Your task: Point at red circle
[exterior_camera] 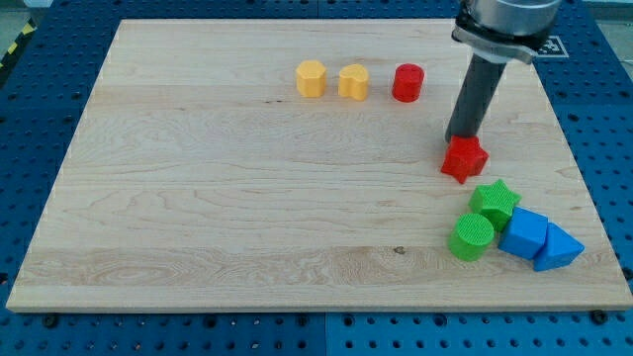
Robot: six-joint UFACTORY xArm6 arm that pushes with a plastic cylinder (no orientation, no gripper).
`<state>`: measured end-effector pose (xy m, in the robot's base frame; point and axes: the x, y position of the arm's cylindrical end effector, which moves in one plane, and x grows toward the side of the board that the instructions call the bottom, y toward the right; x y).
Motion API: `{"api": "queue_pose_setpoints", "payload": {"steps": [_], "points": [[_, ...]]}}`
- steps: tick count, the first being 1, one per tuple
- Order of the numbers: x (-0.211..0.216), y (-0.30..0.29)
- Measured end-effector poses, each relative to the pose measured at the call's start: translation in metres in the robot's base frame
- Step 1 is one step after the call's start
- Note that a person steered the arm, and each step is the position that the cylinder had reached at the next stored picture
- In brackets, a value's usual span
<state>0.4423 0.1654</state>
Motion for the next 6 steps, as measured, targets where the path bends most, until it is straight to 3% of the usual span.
{"api": "queue_pose_setpoints", "payload": {"steps": [1, 2, 4, 5, 6], "points": [[0.026, 0.004], [0.011, 0.026], [-0.100, 0.062], [-0.155, 0.020], [-0.159, -0.028]]}}
